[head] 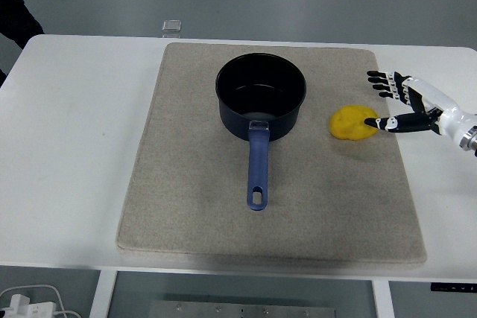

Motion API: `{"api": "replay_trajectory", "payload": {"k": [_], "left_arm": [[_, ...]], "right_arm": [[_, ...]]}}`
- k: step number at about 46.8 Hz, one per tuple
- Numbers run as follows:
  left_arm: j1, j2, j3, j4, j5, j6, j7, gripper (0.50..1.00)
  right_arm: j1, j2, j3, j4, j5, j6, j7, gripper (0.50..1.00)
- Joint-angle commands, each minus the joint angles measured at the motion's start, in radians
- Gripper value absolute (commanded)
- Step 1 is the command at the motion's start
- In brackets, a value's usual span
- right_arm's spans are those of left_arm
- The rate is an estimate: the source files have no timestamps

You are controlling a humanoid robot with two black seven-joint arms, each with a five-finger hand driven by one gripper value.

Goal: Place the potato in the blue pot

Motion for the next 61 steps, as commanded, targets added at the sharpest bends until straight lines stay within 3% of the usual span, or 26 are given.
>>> {"api": "replay_trajectory", "payload": {"k": [1,32,52,56,61], "left_arm": [[0.000,0.000,0.001,0.001,0.000,0.000,0.000,0.996],[0.002,0.000,0.000,0.003,0.000,0.000,0.000,0.996],[0.002,0.000,0.001,0.003,0.000,0.000,0.000,0.996],[0.002,0.000,0.001,0.003,0.000,0.000,0.000,0.996],[0.002,0.000,0.000,0.003,0.000,0.000,0.000,0.996]], "right_arm": [[0.001,0.017,-0.003,-0.003,0.000,-0.005,0.000,0.928],[-0.037,0.106,-0.006,-0.047,-0.003,-0.049,0.000,0.924],[-0.053,0.109,-0.020,-0.058,-0.023,-0.067,0.000,0.905],[-0.054,0.110,-0.020,-0.069,-0.023,-0.066,0.000,0.875],[-0.059,0.112,-0.020,-0.070,-0.024,-0.066,-0.002,0.795]]}}
